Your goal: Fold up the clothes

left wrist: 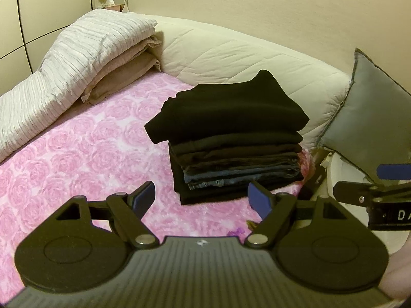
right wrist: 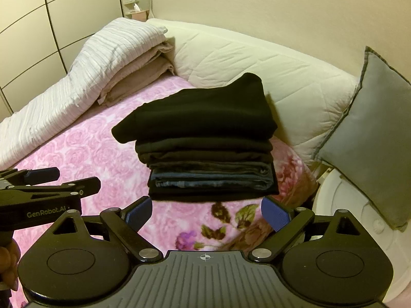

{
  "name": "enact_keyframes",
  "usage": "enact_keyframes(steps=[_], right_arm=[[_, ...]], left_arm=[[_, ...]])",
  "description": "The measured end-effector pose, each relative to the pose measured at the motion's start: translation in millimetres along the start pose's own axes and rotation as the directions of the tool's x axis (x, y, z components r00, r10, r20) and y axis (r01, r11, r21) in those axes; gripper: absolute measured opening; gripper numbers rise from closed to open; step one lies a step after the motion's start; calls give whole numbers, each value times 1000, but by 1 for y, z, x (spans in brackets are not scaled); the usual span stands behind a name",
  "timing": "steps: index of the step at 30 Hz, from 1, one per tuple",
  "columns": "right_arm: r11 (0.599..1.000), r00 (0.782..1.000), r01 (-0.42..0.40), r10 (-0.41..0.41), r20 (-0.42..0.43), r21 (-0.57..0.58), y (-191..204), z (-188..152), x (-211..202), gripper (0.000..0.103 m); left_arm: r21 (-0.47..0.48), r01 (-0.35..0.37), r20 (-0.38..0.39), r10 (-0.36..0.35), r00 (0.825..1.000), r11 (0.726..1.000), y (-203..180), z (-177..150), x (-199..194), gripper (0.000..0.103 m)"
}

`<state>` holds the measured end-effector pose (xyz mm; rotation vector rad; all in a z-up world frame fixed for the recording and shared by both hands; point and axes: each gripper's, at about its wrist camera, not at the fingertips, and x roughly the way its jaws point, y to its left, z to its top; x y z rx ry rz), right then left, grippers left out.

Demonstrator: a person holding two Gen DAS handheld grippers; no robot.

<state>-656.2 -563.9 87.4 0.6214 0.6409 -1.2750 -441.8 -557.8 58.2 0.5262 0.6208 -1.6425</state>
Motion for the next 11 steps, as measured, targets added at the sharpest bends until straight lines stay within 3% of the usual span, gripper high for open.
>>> enact_keyframes(steps=[11], right_arm=[[1000,1000,1,-1,-1,-1,1,0,0,95]], left_arm=[[8,58,57,-59,997,998,-5,-3,0,77]])
